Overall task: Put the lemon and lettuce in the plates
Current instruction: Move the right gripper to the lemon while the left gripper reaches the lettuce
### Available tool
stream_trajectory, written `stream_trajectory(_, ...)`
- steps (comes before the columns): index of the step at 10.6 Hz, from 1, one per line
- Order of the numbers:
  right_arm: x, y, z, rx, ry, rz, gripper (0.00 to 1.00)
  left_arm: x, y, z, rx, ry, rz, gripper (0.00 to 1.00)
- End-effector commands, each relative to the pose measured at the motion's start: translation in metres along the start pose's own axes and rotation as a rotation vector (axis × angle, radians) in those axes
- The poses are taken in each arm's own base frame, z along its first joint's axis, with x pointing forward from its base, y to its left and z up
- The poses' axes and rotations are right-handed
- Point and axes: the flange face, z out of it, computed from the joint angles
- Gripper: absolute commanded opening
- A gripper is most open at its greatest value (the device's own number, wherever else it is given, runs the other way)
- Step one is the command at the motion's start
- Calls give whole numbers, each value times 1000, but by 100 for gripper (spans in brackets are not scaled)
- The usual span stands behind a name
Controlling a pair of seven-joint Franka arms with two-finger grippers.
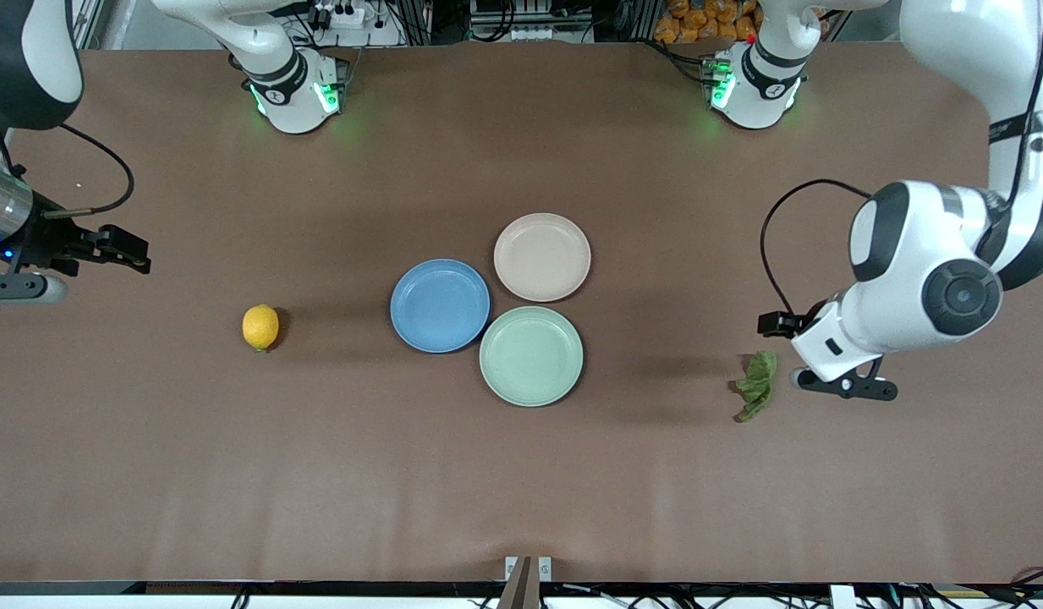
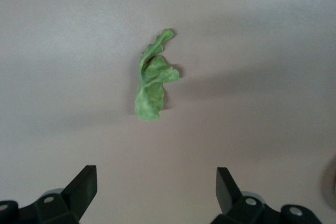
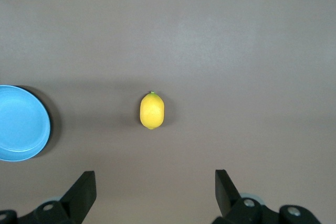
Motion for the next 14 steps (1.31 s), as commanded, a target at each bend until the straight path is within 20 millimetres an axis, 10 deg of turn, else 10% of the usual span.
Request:
stream_trajectory(1,-2,-4,32,5,12,-3,100,15,-1,32,37,-10,41,100)
stream_trajectory(5,-4,-19,110,7,38,-29,100,28,-8,91,30,-59,31,100)
stream_trajectory(14,-19,-21,224,61,70,1,100,40,-20,151,24,-71,17,100)
